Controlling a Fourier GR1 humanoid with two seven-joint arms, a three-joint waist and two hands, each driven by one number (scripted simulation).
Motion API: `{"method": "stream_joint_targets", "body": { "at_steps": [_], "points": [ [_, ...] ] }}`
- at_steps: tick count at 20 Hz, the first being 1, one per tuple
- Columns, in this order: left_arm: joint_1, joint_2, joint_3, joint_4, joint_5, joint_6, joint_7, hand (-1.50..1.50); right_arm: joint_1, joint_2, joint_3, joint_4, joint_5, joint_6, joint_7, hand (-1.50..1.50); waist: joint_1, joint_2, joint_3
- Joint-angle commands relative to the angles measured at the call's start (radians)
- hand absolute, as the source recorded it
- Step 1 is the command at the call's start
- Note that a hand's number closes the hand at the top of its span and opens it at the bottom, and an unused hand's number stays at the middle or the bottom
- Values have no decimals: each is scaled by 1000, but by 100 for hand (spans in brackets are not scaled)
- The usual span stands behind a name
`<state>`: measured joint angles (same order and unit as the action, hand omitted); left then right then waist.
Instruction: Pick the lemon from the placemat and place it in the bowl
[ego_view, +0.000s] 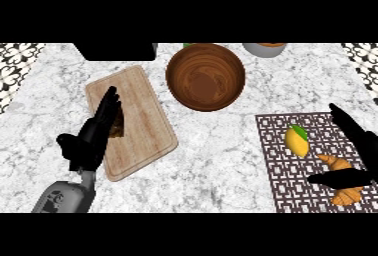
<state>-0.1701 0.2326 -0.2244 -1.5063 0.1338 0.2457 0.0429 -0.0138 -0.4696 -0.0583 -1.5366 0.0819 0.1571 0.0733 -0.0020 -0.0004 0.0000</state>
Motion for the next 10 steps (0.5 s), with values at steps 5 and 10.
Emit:
{"method": "stream_joint_targets", "body": {
  "at_steps": [5,10],
  "points": [
    [88,-30,14,-76,-49,-34,3,0,76,118,-8,-67,6,-4,-8,-150,0,-1,0],
    [32,-81,51,-59,-89,-45,46,0,-28,136,-45,105,36,44,-58,-150,2,0,0]
  ]
}}
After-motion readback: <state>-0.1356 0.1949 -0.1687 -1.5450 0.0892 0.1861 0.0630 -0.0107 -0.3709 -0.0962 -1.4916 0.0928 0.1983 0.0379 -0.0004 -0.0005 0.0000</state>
